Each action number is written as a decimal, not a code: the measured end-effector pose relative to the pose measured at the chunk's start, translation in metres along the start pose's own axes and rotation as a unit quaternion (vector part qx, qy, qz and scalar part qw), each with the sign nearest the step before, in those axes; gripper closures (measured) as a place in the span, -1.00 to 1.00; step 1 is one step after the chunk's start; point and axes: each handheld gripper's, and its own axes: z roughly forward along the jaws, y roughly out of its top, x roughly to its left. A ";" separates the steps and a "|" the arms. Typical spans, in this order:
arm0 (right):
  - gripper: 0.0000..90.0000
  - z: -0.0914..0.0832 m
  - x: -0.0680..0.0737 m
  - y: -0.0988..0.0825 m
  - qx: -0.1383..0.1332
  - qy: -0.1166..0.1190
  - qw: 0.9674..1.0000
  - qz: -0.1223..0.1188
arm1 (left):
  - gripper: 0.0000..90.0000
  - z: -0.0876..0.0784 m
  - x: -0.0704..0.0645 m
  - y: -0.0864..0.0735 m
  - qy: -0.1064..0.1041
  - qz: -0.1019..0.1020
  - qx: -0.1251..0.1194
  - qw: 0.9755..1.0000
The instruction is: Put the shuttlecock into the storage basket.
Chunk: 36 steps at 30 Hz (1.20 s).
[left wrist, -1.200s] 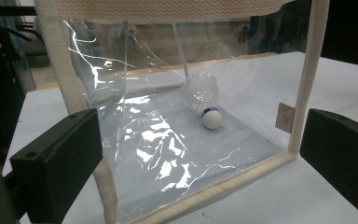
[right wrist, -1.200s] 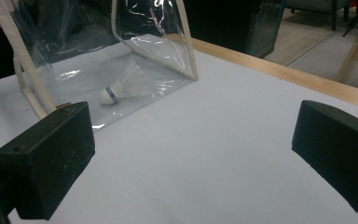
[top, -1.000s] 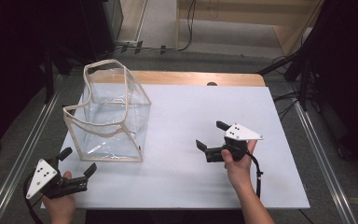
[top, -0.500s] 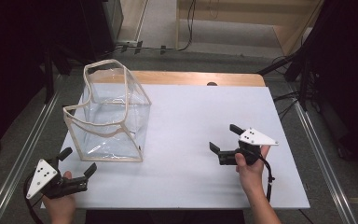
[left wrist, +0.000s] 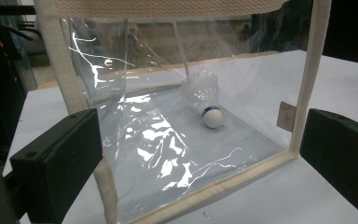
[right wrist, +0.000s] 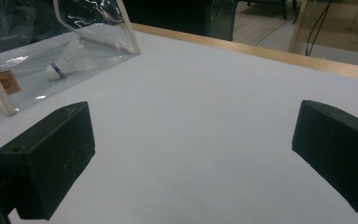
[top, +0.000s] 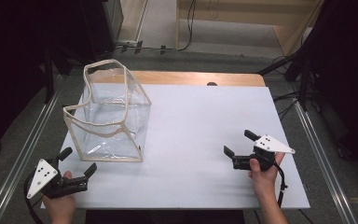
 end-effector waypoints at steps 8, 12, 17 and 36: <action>-1.00 -0.016 -0.013 -0.011 0.004 -0.013 1.000 0.007 | -1.00 0.001 -0.001 0.000 0.000 0.003 0.004 1.000; -1.00 -0.022 -0.020 -0.017 0.005 -0.020 1.000 0.009 | -1.00 0.001 -0.001 0.000 0.001 0.004 0.004 1.000; -1.00 -0.028 -0.027 -0.022 0.002 -0.024 1.000 0.016 | -1.00 0.001 0.000 0.000 0.001 0.000 0.002 1.000; -1.00 -0.054 -0.057 -0.044 -0.012 -0.053 0.998 0.043 | -1.00 -0.001 0.003 0.000 -0.003 -0.012 -0.004 1.000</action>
